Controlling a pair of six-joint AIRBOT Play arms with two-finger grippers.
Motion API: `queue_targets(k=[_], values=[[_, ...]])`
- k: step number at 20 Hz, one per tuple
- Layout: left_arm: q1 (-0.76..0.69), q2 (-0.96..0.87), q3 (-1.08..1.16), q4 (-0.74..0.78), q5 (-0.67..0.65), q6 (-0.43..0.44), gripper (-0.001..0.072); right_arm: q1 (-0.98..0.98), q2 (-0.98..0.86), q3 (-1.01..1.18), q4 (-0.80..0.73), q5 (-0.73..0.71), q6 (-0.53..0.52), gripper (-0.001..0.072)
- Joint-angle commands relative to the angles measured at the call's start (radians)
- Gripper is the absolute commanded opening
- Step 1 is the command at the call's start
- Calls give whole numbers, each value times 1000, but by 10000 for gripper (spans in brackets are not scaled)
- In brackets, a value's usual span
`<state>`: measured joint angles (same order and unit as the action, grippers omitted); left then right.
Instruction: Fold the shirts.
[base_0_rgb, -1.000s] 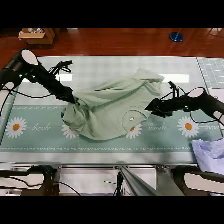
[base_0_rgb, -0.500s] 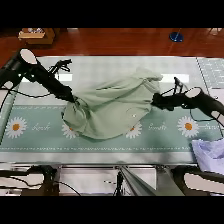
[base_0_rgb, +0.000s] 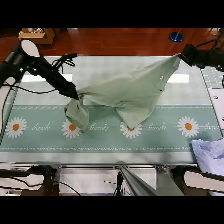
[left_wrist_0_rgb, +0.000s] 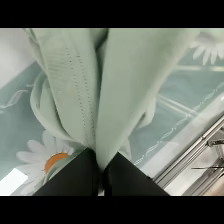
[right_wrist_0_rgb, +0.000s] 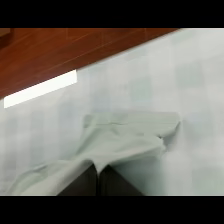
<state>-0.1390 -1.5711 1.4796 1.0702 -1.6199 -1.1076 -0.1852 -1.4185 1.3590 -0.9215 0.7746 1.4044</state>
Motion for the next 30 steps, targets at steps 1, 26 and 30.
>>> queue_targets(k=[1,26,30], values=[[-88,-36,-26,13,2,0,25,-12,-103,87,-50,68,16,19],[333,163,-341,82,-12,-247,651,-244,-112,-172,-125,579,-181,467],[330,282,-651,-34,96,-209,651,-244,-112,-212,-27,556,-232,487]])
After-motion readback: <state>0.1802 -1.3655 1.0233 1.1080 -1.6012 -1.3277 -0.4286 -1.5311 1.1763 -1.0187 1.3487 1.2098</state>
